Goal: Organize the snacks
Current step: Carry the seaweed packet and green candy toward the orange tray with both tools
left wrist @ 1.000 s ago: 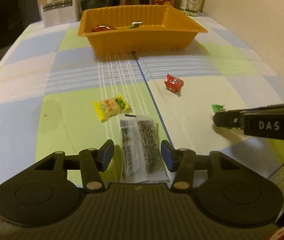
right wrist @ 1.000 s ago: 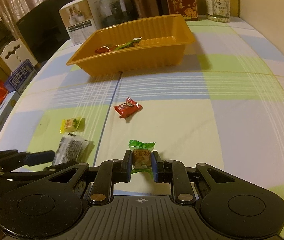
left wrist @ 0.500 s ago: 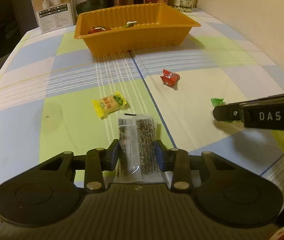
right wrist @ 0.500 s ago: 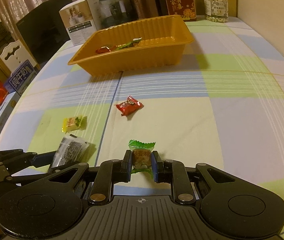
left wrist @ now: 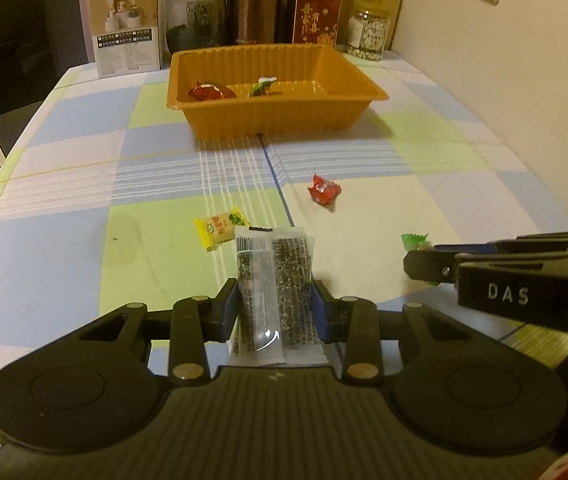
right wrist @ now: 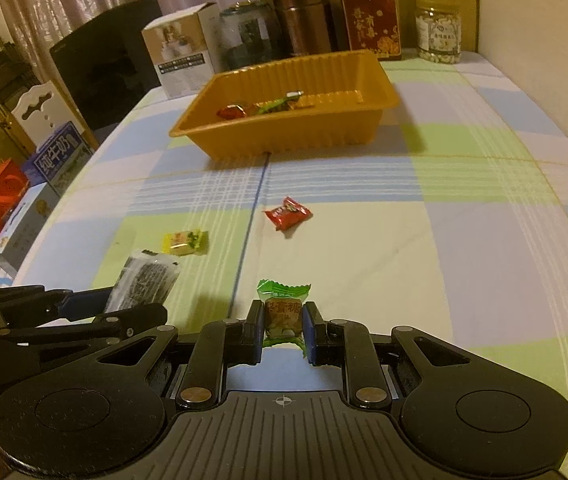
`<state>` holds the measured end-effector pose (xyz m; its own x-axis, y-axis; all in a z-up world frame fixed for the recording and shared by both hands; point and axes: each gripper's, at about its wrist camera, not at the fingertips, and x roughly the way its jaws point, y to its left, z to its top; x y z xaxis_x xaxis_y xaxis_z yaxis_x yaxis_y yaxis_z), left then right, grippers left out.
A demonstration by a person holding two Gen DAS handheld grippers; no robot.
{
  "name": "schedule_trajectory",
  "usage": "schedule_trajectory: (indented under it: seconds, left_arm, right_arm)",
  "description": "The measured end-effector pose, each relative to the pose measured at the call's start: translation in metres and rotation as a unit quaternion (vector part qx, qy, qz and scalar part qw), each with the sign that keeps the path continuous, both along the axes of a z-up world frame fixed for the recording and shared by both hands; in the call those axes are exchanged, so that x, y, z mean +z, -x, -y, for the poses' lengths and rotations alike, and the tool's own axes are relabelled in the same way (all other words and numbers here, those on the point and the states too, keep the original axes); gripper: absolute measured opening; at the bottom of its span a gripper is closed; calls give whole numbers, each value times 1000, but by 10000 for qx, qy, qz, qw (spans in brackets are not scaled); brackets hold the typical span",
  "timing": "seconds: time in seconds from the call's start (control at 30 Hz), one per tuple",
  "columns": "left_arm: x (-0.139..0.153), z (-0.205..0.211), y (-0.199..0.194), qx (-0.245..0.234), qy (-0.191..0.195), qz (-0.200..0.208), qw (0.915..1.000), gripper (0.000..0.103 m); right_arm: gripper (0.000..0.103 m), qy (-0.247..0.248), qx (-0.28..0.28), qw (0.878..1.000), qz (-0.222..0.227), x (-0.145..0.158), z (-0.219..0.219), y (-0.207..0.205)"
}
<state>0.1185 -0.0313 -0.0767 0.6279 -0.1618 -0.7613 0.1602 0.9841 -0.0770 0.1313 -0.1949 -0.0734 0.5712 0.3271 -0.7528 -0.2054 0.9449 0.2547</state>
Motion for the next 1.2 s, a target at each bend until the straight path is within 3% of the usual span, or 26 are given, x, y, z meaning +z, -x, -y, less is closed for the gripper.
schedule_trajectory:
  seconds: [0.73,1.2]
  left_arm:
    - [37,-4,18,-1,140,245,9996,34]
    - [45,-6,-19,-29,302,210,9993,34]
  right_arm:
    - [20,33,21,9995,305,37,-5,23]
    - [20,47,-3,9991,419,46,5,-11]
